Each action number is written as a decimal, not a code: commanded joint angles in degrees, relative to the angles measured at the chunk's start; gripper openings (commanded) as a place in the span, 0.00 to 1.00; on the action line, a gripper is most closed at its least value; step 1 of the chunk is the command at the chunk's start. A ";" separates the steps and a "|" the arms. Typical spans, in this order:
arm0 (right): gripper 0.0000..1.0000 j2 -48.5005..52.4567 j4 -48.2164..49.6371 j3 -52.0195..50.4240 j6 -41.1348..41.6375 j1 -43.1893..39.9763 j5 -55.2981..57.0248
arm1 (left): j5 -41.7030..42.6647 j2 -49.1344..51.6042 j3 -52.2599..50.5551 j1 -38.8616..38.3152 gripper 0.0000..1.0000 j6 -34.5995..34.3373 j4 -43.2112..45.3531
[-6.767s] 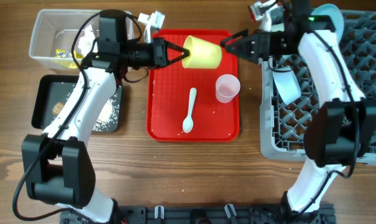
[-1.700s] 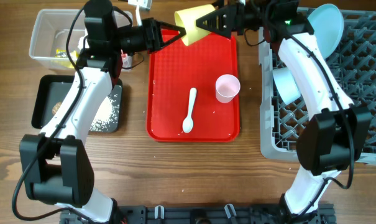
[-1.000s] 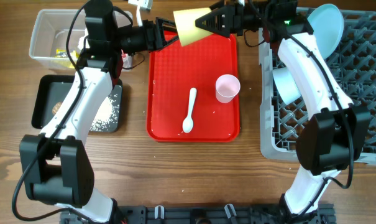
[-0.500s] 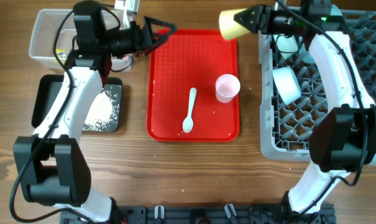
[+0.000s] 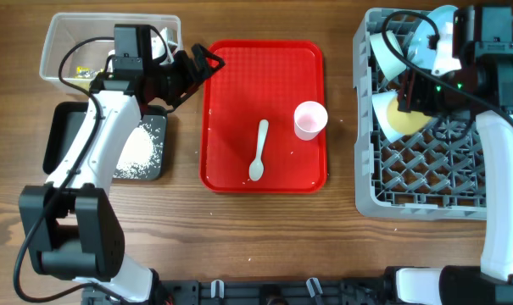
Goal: Sort waste into correct bins and load items into the dishwasher rack
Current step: 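Carry the yellow cup into the dish rack and place it upside down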
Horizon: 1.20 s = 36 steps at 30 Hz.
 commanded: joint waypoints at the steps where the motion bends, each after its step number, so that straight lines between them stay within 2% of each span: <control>1: 0.47 -2.60 -3.19 -0.04 4.70 -3.67 4.44 | -3.87 -0.72 0.46 -1.64 1.00 3.74 -0.22; 3: 0.47 -2.58 -5.29 -0.07 4.68 -8.13 4.59 | -3.93 -0.72 0.46 -2.93 1.00 6.97 -0.22; 6: 0.46 -2.58 -5.68 -0.07 4.50 -13.81 4.55 | -8.79 -0.70 0.46 -4.61 1.00 7.13 -0.68; 11: 0.46 -2.56 -3.43 -1.55 4.52 -15.19 4.59 | -10.29 0.15 0.46 -6.19 1.00 7.10 -0.66; 16: 0.46 -2.54 7.76 -12.90 4.68 -15.19 4.57 | -10.78 0.15 0.46 -6.40 1.00 7.13 -0.63; 18: 0.45 -2.54 15.74 -19.12 4.66 -15.19 4.57 | -10.78 0.15 0.46 -6.40 1.00 7.10 -0.66; 20: 0.45 -2.32 21.73 -21.77 4.55 -15.19 4.85 | -10.75 0.15 0.46 -6.40 1.00 7.10 -0.66; 23: 0.46 -0.83 24.74 -21.77 4.57 -15.19 6.29 | -10.75 0.15 0.46 -6.45 1.00 7.10 -1.05; 30: 0.45 7.21 25.44 -21.81 5.14 -15.23 6.32 | -10.75 0.15 0.46 -6.45 1.00 7.10 -1.70; 36: 0.45 9.40 24.37 -21.81 5.14 -16.39 6.51 | -10.75 0.15 0.46 -6.45 1.00 7.10 -2.19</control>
